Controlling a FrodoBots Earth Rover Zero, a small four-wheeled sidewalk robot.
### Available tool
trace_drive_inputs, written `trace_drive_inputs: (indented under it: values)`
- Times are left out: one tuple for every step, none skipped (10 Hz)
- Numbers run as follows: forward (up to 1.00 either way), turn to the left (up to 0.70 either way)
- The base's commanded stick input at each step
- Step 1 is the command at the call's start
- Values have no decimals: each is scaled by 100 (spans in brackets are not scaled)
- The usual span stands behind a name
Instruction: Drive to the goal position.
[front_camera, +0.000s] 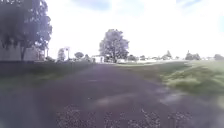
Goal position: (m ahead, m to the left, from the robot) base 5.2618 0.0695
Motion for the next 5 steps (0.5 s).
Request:
trace_drive_inputs:
  values:
    - [70, -18]
    - [70, -18]
    - [70, -18]
    - [70, -18]
    - [70, -18]
